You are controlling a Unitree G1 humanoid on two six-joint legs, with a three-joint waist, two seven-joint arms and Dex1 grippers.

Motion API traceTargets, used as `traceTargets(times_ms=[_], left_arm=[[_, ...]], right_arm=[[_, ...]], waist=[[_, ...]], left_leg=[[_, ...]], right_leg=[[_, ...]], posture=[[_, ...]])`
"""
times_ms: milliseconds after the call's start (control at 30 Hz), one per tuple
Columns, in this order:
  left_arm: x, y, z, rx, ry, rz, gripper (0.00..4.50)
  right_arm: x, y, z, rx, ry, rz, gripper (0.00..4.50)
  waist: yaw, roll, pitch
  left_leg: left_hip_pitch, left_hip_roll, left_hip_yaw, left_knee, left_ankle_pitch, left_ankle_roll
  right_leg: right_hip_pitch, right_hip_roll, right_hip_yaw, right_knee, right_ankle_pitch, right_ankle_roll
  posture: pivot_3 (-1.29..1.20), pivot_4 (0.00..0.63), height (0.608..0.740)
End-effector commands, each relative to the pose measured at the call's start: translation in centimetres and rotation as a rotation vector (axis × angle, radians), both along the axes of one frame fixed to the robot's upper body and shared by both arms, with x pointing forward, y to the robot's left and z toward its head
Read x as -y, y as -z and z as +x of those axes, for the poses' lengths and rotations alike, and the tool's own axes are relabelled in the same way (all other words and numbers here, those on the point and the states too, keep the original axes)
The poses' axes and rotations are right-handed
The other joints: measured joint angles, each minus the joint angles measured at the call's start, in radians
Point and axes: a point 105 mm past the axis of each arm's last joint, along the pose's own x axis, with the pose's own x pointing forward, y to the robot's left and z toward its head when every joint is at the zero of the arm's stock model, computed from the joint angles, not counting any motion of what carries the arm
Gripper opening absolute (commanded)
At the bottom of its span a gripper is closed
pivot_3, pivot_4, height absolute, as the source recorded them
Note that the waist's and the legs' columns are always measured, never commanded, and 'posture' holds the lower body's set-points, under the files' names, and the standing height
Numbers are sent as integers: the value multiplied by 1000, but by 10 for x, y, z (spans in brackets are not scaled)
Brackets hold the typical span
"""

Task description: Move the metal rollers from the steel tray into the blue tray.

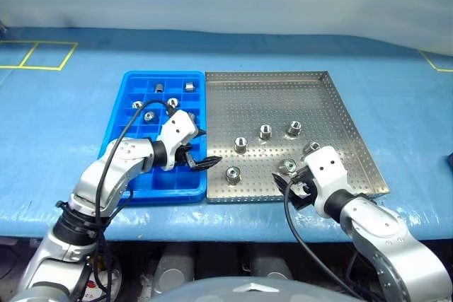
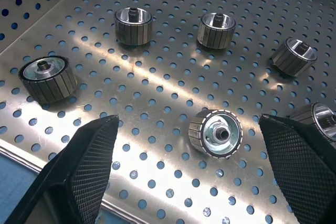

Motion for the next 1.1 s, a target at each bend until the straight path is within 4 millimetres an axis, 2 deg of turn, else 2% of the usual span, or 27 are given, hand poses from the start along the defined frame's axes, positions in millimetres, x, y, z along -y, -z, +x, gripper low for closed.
traceTargets(times_ms=[33,267,433,667,867,1100], left_arm=[[14,-21,3,21,16,-61,4478],[54,-29,33,3,51,-15,4478],[82,-12,47,-58,91,47,4478],[91,19,61,-35,102,199,4478],[82,29,69,0,99,309,4478],[64,35,71,-22,80,353,2291]], right_arm=[[-2,-12,0,58,-3,-2,4500],[-8,-14,1,95,28,21,4500],[-14,-12,-1,105,59,46,4500],[-18,-9,-7,111,109,74,4500],[-17,-10,-7,125,132,82,4500],[-18,-10,-8,127,137,83,4500]], waist=[[1,0,0],[-4,0,0],[-16,0,0],[-53,0,0],[-59,0,0],[-64,0,0]], left_leg=[[0,0,0,0,0,0],[0,-4,-1,2,0,0],[-1,-5,0,1,0,1],[0,-4,0,1,0,1],[0,-4,0,1,0,1],[-1,-3,0,1,0,1]], right_leg=[[0,0,0,0,0,0],[1,1,0,0,0,0],[0,3,0,0,0,0],[0,3,2,1,0,0],[0,3,2,1,0,0],[-1,3,2,1,0,0]], posture=[[28,150,740],[-1,150,740],[-63,150,740],[-116,150,740],[-134,150,740],[-134,150,740]])
